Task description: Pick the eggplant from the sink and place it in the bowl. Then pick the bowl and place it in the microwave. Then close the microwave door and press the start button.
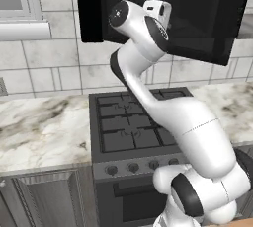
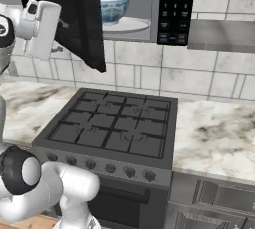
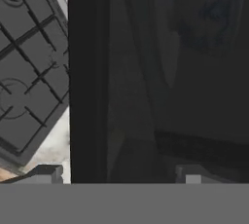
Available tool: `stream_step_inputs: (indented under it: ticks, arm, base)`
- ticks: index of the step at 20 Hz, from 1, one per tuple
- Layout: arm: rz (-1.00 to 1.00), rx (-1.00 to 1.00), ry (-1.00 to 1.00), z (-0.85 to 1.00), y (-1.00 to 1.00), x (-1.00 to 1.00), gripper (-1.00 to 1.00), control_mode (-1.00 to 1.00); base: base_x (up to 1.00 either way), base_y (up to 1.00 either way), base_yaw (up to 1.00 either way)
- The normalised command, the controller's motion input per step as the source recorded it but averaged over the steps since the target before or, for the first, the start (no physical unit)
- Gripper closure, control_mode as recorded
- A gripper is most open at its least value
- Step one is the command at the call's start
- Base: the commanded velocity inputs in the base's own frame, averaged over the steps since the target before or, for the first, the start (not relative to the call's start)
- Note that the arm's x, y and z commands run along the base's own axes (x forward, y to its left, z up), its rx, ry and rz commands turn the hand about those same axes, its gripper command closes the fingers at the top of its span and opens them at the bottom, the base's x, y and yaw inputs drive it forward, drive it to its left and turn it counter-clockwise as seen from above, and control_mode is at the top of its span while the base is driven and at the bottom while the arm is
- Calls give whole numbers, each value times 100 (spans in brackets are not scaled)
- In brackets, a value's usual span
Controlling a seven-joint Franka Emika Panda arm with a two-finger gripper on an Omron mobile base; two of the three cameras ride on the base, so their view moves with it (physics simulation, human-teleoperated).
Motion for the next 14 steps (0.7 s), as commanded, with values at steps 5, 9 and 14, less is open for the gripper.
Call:
stream_step_inputs:
  ticks: [5,9,14]
  arm:
    - [20,0,0,23,-62,80,-100,-100]
    - [22,0,0,16,-41,87,-100,-100]
    - [24,0,0,10,-37,76,-100,-100]
  base:
    - [0,0,0]
    - [0,0,0]
    - [0,0,0]
